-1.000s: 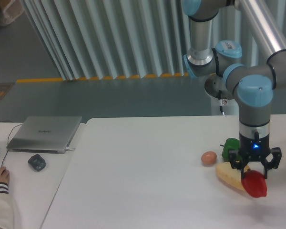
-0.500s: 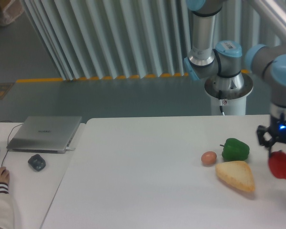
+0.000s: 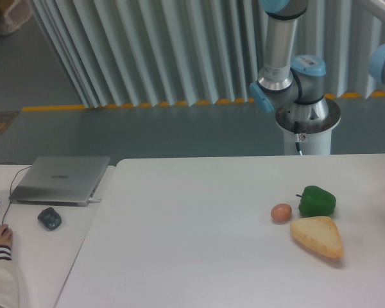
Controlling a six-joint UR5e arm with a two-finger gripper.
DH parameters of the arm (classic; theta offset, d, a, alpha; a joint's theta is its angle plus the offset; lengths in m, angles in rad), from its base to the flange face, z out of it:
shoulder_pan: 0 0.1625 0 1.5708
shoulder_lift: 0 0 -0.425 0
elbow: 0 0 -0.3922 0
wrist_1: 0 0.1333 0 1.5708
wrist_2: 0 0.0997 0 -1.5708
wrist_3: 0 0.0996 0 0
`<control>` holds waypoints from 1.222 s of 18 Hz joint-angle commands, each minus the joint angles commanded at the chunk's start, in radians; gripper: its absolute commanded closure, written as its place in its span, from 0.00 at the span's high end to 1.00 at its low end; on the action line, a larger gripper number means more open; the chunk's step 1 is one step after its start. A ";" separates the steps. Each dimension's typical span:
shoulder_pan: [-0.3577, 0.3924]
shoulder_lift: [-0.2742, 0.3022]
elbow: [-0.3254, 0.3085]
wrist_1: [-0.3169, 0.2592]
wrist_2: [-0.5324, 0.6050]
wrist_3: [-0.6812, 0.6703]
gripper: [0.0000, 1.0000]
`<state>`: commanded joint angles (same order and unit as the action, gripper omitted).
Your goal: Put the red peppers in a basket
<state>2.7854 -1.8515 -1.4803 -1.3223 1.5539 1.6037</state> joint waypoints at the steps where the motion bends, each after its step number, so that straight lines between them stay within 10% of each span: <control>1: 0.017 0.000 0.000 0.000 0.000 0.033 0.48; 12: 0.152 -0.009 -0.034 0.121 0.005 0.272 0.55; 14: 0.155 -0.012 -0.034 0.121 0.005 0.260 0.62; 16: 0.152 -0.015 -0.034 0.123 0.002 0.230 1.00; 22: 0.152 -0.014 -0.032 0.123 -0.002 0.210 1.00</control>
<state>2.9376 -1.8653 -1.5125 -1.1996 1.5524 1.8132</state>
